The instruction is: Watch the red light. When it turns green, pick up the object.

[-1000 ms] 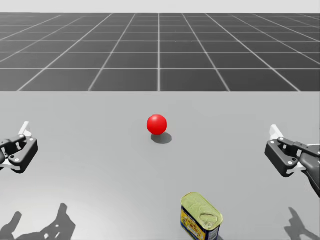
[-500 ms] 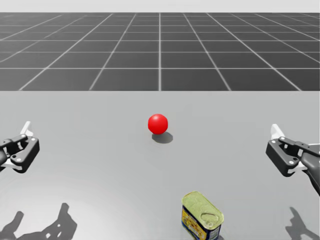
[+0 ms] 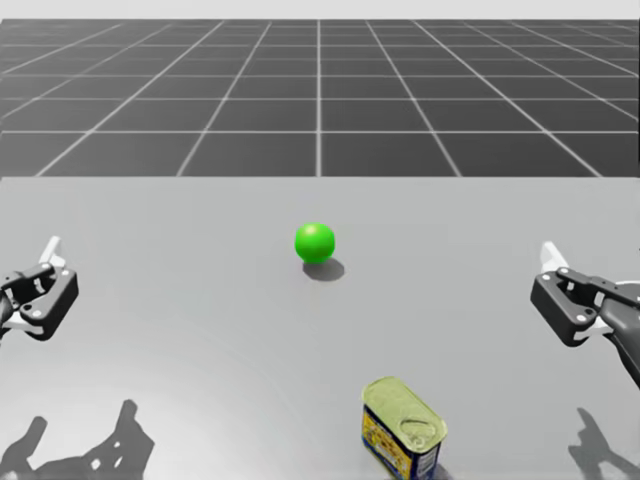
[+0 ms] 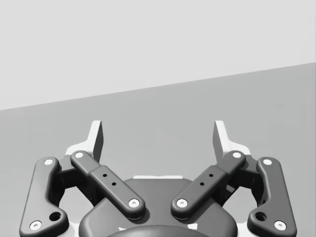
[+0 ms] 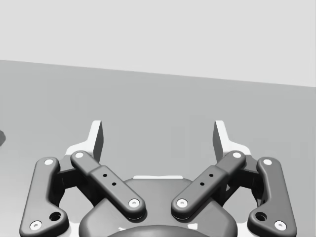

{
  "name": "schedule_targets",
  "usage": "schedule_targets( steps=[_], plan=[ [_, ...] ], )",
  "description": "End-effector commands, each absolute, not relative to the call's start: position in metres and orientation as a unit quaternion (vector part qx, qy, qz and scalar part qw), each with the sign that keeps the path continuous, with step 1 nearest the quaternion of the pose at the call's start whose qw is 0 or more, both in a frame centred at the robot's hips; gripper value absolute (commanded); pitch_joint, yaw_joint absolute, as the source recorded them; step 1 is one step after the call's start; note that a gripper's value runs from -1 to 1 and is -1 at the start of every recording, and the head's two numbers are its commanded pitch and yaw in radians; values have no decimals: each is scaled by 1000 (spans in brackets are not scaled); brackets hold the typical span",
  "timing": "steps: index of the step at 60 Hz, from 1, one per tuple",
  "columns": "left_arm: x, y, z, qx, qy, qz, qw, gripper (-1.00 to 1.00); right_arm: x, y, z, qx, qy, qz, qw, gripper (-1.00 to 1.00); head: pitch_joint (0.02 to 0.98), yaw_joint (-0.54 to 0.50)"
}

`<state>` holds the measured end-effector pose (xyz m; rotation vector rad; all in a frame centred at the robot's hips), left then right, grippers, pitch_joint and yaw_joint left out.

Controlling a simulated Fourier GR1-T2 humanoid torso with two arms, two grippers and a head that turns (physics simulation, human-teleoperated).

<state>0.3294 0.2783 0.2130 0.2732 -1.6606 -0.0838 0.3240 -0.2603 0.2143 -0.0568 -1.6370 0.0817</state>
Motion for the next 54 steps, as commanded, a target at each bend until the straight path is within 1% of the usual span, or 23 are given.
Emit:
schedule_targets(
  steps=[1, 29, 35, 44, 47, 48, 50, 54],
  plan=[
    [330, 278, 213, 120, -735, -38, 666, -1000, 324, -260, 215, -25, -730, 36, 682, -1000, 595, -8],
    [329, 275, 214, 120, -738, -46, 662, -1000, 326, -257, 210, -26, -725, 42, 687, -1000, 855, -117],
    [329, 274, 214, 120, -739, -46, 661, -1000, 326, -256, 209, -26, -724, 42, 688, -1000, 869, -124],
    [327, 273, 215, 119, -740, -45, 661, -1000, 325, -255, 210, -23, -724, 43, 688, -1000, 858, -118],
    [327, 273, 216, 117, -740, -44, 661, -1000, 323, -253, 213, -13, -726, 44, 686, -1000, 854, -119],
    [327, 273, 216, 117, -740, -44, 661, -1000, 322, -253, 215, 4, -721, 53, 691, -1000, 852, -119],
    [326, 273, 216, 117, -739, -44, 662, -1000, 319, -253, 217, 6, -723, 48, 689, -1000, 850, -118],
    [326, 273, 215, 116, -739, -42, 663, -1000, 310, -251, 225, 38, -724, 54, 687, -1000, 844, -112]
  ],
)
